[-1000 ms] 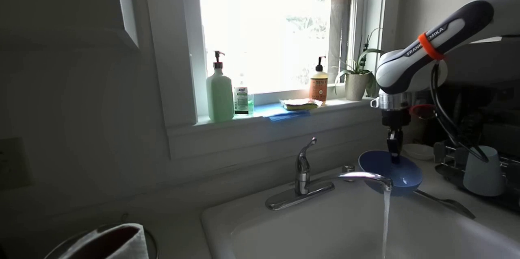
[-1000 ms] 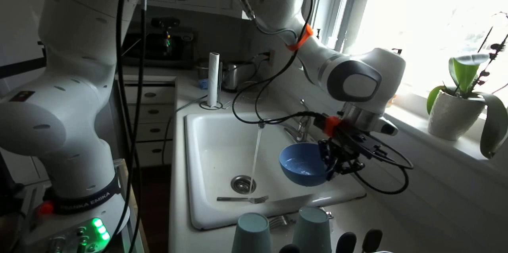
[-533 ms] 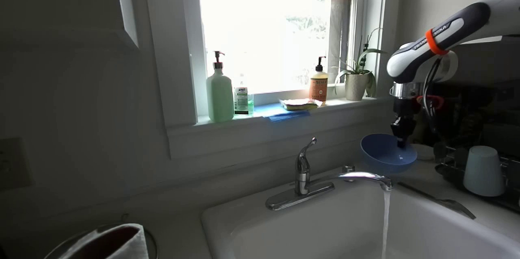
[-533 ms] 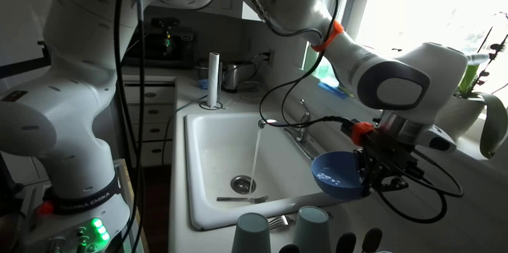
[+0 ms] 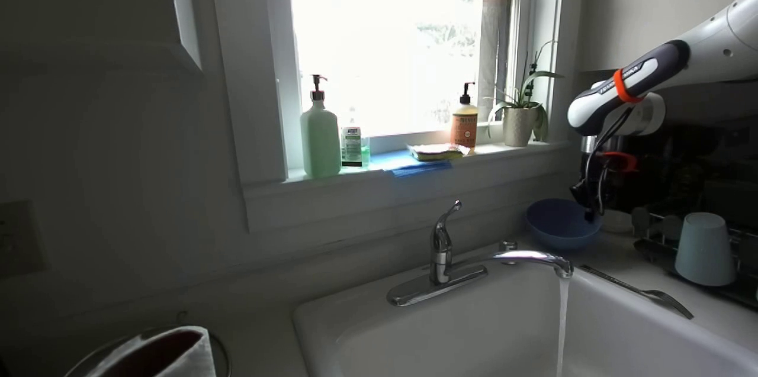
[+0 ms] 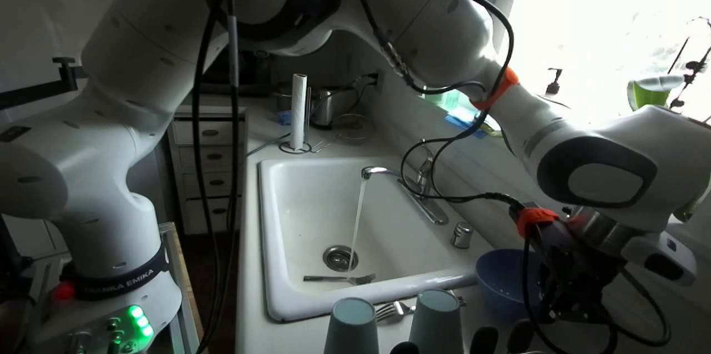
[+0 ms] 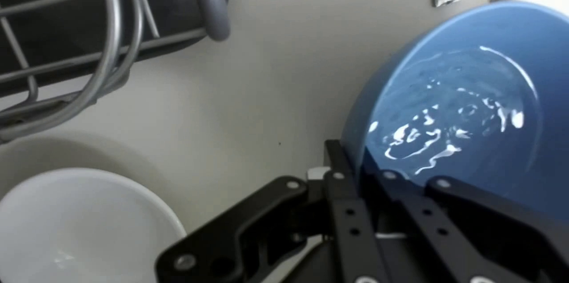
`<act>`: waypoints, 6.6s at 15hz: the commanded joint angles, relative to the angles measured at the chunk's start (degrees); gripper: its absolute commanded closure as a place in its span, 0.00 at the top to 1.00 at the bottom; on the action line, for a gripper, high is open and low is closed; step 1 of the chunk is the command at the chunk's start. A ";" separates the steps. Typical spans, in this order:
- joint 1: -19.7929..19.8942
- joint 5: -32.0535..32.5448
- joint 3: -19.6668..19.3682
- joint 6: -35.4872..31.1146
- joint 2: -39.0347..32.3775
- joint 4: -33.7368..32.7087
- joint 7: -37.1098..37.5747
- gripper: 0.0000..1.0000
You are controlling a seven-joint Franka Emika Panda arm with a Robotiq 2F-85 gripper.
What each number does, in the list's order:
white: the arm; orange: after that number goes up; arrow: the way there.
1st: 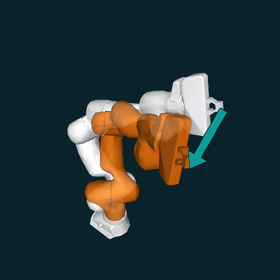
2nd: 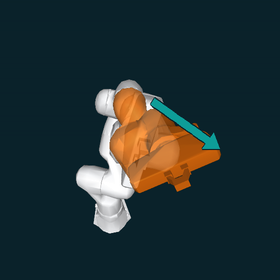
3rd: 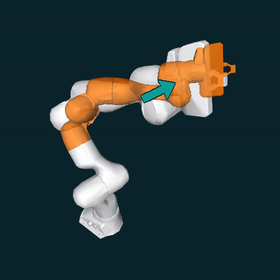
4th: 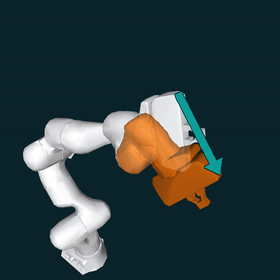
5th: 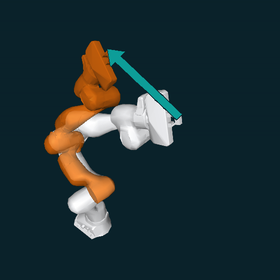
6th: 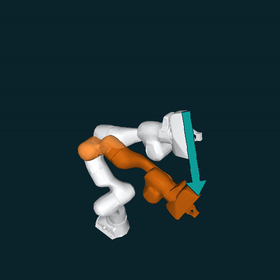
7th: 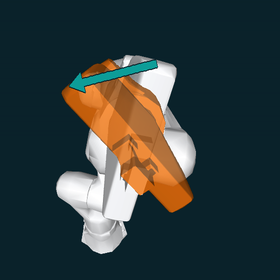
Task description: Put water in the blue bowl, then close the tap handle
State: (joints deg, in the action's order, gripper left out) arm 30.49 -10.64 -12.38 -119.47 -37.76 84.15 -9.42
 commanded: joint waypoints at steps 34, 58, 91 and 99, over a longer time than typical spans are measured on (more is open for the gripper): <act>-18.27 2.44 8.41 -4.12 31.03 32.90 -17.23 1.00; -22.75 -30.12 15.22 -27.44 28.60 31.45 -56.47 0.00; -20.52 -6.50 8.17 -13.84 26.50 27.28 -43.65 0.60; -18.23 -1.38 4.97 4.17 33.36 27.82 -44.96 1.00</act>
State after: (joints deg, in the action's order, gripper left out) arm 11.59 -13.69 -6.65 -121.33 -7.80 110.46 -54.39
